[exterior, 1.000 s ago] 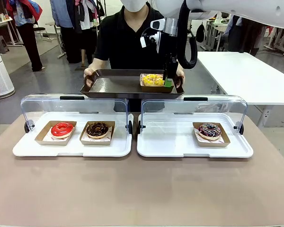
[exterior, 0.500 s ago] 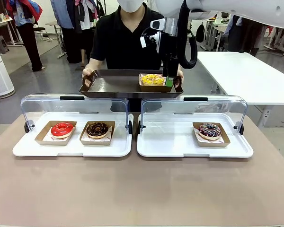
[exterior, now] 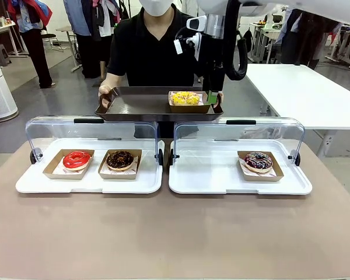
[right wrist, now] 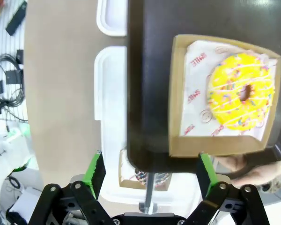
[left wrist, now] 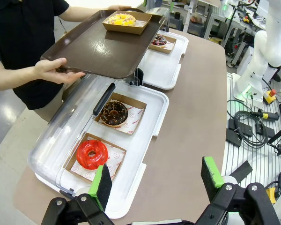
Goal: Provide the desired donut to the person.
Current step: Place the picked Paper togo box onto the Handle tray extended by the person.
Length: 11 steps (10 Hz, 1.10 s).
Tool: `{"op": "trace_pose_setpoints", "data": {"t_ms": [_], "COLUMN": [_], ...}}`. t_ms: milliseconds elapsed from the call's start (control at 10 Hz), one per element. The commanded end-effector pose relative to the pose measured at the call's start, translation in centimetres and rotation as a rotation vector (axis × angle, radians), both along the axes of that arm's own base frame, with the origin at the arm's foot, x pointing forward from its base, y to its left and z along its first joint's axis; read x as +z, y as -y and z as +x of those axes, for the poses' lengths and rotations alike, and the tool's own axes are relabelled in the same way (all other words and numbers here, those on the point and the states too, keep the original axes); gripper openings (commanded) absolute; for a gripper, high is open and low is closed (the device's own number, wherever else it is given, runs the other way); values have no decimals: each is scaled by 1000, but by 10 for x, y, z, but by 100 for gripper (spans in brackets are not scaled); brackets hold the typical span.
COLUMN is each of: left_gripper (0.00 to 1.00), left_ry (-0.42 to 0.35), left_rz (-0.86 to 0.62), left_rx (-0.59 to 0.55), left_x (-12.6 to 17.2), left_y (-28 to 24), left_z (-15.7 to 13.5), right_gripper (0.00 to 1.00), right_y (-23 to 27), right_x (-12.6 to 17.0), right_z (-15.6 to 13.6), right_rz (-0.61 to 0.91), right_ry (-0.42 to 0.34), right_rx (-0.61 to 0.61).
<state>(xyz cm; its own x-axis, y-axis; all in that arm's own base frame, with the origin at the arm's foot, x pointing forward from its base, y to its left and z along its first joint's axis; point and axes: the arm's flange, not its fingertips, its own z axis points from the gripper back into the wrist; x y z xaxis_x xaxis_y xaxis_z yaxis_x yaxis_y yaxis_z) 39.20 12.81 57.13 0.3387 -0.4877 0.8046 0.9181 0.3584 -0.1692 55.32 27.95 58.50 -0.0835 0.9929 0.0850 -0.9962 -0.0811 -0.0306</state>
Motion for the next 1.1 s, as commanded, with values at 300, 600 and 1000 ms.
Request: {"op": "trace_pose_setpoints", "data": {"t_ms": [300,600,1000], "left_gripper": [100,100,100], "left_ry": [4,4,4], "left_rz": [-6,-6,-6], "left_rx": [-3,-3,-3], "left_x": [1,1,1], "left_y": [-1,-1,-1], "left_z": [-1,-1,-1], "right_gripper": [100,100,100], "right_y": [89,118,123], "right_x": [-23,-38,-37], "right_z": [-101,-105,-102], "right_rz": [31,41,3], "right_ry": [58,47,32], "right_rx": [-15,-64,-84]}}
